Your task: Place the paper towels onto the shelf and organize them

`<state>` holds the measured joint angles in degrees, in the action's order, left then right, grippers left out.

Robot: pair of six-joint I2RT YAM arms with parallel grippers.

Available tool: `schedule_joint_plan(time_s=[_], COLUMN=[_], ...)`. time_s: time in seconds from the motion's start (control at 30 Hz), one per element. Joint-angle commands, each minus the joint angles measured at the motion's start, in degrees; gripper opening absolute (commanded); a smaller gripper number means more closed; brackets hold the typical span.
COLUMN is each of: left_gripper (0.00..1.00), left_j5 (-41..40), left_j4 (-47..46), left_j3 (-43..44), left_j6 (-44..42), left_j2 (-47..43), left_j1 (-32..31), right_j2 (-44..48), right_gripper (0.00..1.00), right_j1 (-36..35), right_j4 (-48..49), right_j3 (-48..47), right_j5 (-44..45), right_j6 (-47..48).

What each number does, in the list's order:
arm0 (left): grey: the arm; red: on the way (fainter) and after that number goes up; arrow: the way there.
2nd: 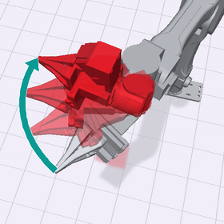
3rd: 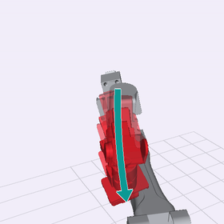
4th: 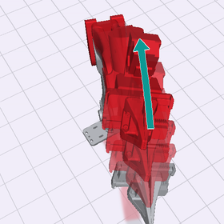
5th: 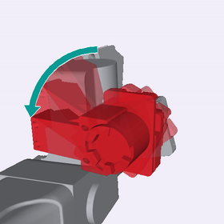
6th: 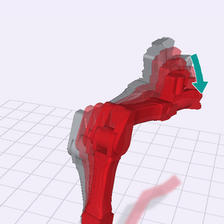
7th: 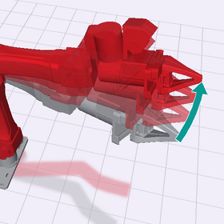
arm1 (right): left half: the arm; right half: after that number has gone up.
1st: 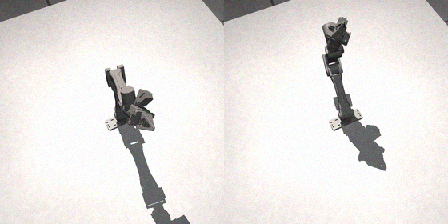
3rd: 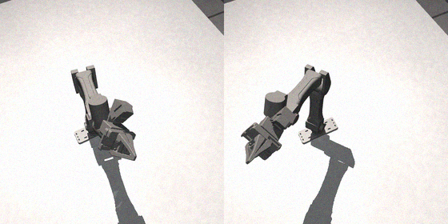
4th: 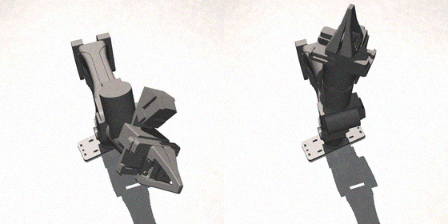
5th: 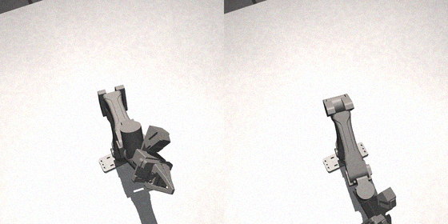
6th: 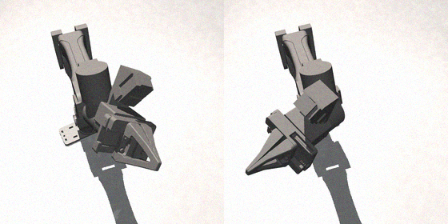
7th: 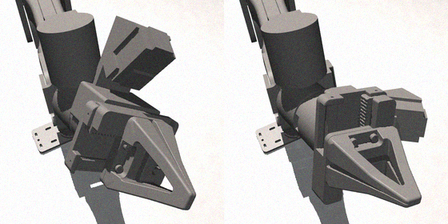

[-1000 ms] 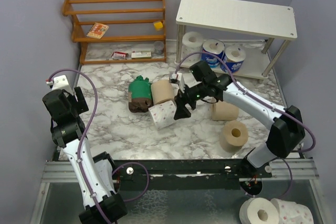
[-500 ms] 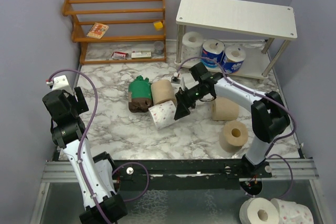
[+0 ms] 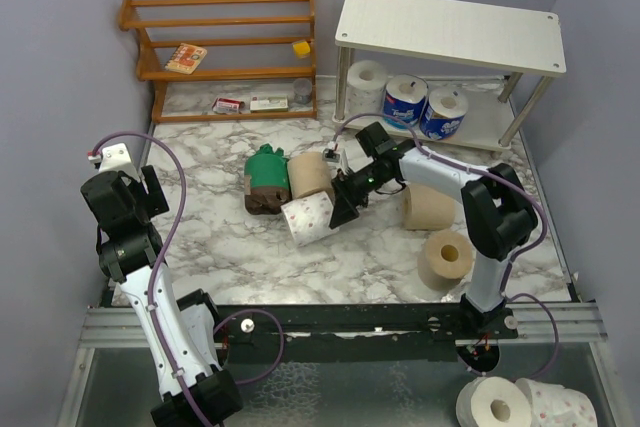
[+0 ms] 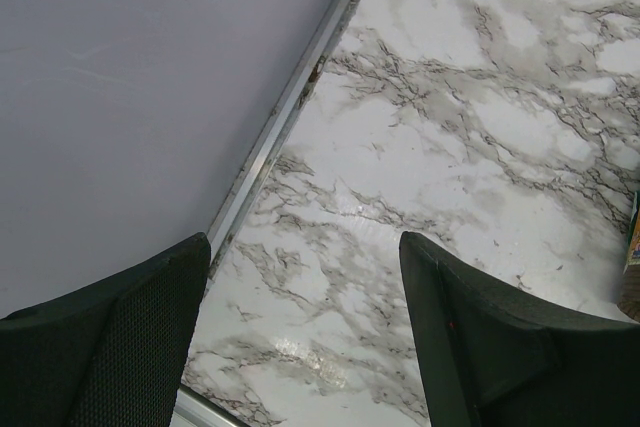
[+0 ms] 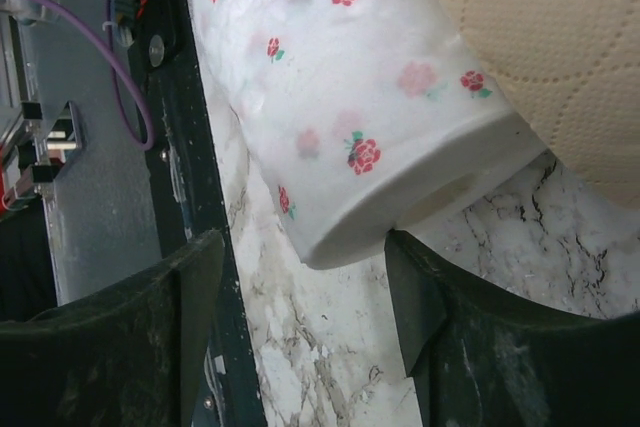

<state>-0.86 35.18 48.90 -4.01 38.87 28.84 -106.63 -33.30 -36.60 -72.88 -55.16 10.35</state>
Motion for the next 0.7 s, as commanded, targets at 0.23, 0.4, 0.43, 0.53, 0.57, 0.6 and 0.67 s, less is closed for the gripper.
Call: schedule_joint_plan(time_s=[0.23,0.4,0.43,0.53,0.57,0.6,0.67], left_gripper=[0.79,0.79,0.79,0.79,0.79,0.79,0.79], left_j5=[0.9,0.9,0.9,0.9,0.9,0.9,0.9], left_j4=[-1.1,-1.1,-1.2,-1.1,-1.1,-1.1,-1.1], left_j3=[-0.6,-0.6,-0.6,-0.6,-0.6,-0.6,-0.6], left_j6=[-0.5,-0.4,-0.4,-0.4,-0.4,-0.4,-0.4], left_j2=[0.4,0.3,0.4,0.4,0.4,0.4,0.5], left_j1=[-0.5,-0.5,-0.5,-0.5,-0.5,-0.5,-0.6], right_j2=[-1.9,-2.5,-2.7,-3.1,-3.3,-3.4,-3.5], right_gripper=[0.51,0.48,0.48,0.48,0.48,0.48,0.49], right_j1=[-0.2,-0.3,-0.3,-0.4,-0.5,-0.7,-1.1], right_j4=[5.0,5.8,5.8,6.1,6.2,6.4,6.9], right_j3=[-3.0,-3.5,-3.7,-4.1,-4.2,-4.2,-4.1], right_j5=[-2.6,-2.4,-2.3,-1.9,-1.8,-1.7,-1.3], right_j6=[0.0,-0.8,-0.7,-1.0,-1.1,-1.3,-1.3])
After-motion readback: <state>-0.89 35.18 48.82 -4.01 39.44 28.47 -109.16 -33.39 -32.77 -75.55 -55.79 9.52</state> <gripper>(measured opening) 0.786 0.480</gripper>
